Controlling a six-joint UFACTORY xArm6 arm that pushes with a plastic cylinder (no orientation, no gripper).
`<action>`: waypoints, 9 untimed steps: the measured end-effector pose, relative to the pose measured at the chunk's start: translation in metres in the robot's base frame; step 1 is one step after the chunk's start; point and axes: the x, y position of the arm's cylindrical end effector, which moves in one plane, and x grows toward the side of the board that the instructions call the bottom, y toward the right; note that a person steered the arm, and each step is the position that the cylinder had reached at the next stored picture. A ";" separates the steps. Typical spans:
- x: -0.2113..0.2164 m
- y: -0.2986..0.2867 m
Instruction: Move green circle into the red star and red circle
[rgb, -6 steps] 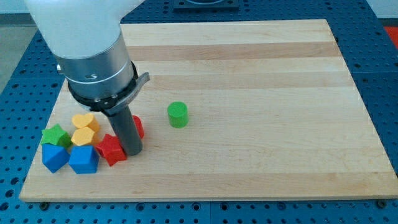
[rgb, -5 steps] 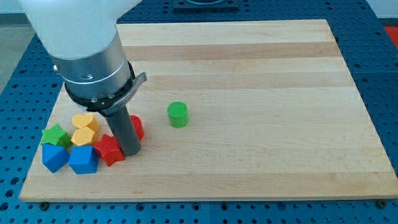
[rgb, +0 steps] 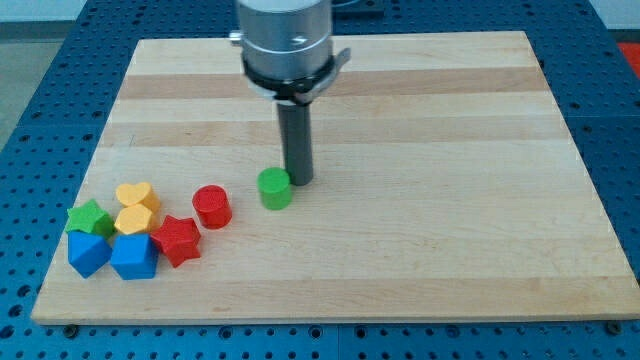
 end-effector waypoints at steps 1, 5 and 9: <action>0.013 -0.018; 0.024 -0.046; 0.055 -0.003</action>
